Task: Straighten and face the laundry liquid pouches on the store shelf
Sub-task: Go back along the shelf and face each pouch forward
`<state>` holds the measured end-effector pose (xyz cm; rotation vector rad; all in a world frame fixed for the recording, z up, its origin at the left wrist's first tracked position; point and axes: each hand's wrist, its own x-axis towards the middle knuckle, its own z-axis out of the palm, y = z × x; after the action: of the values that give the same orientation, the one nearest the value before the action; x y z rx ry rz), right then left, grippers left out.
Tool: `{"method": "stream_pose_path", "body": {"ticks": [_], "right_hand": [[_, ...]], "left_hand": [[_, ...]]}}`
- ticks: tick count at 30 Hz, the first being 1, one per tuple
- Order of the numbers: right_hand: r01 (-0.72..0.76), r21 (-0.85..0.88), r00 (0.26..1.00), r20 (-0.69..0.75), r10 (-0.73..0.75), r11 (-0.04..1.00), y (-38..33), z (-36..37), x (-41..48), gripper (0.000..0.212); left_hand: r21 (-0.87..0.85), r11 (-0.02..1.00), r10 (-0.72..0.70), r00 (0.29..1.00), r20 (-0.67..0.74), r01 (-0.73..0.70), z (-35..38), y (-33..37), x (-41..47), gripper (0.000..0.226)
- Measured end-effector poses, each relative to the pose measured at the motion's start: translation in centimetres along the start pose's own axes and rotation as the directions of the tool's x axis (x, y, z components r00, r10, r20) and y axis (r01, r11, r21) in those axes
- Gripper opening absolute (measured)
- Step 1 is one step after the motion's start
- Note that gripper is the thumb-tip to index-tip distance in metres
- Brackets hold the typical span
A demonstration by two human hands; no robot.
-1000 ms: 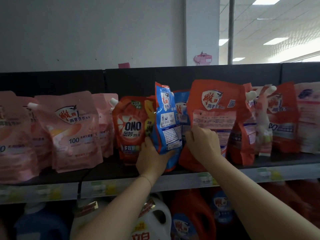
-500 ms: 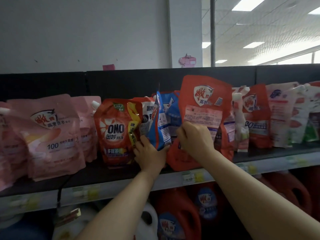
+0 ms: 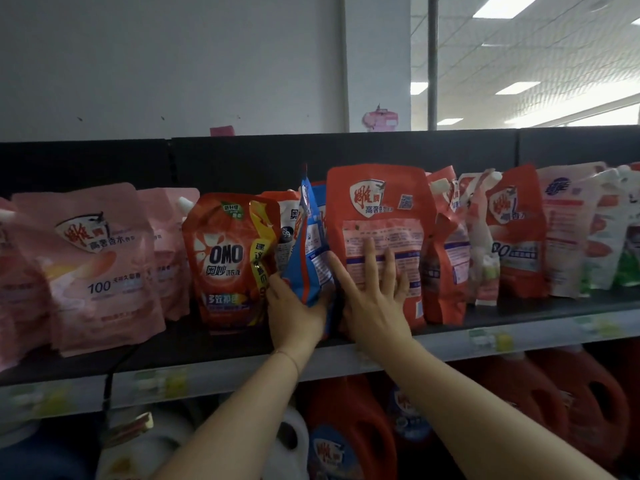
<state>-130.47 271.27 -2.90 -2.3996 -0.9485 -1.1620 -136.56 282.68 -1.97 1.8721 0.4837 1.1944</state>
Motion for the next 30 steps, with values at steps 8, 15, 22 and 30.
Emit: {"method": "stream_pose_path", "body": {"ticks": [8, 15, 22, 30], "right_hand": [[-0.006, -0.129, 0.978, 0.207, 0.033, 0.992, 7.3, -1.1, 0.2, 0.105], [-0.105, -0.234, 0.941, 0.291, 0.172, 0.967, 12.0, -2.0, 0.8, 0.098], [-0.172, -0.22, 0.928, 0.29, 0.233, 0.96, 10.0, -2.5, 1.1, 0.084], [-0.05, -0.178, 0.996, 0.057, 0.061, 0.983, 4.4, -2.1, 1.1, 0.069]], "left_hand": [[0.019, 0.997, 0.07, 0.997, -0.039, -0.069, 0.2, -0.5, 0.0, 0.075], [0.014, 0.997, 0.081, 0.996, -0.043, -0.08, 0.2, -0.6, 0.0, 0.075], [0.011, 0.998, 0.067, 0.997, -0.026, -0.067, 0.1, -0.6, -0.3, 0.077], [-0.008, 0.997, 0.071, 0.996, -0.058, -0.071, 0.3, -0.8, -0.4, 0.077]]}}
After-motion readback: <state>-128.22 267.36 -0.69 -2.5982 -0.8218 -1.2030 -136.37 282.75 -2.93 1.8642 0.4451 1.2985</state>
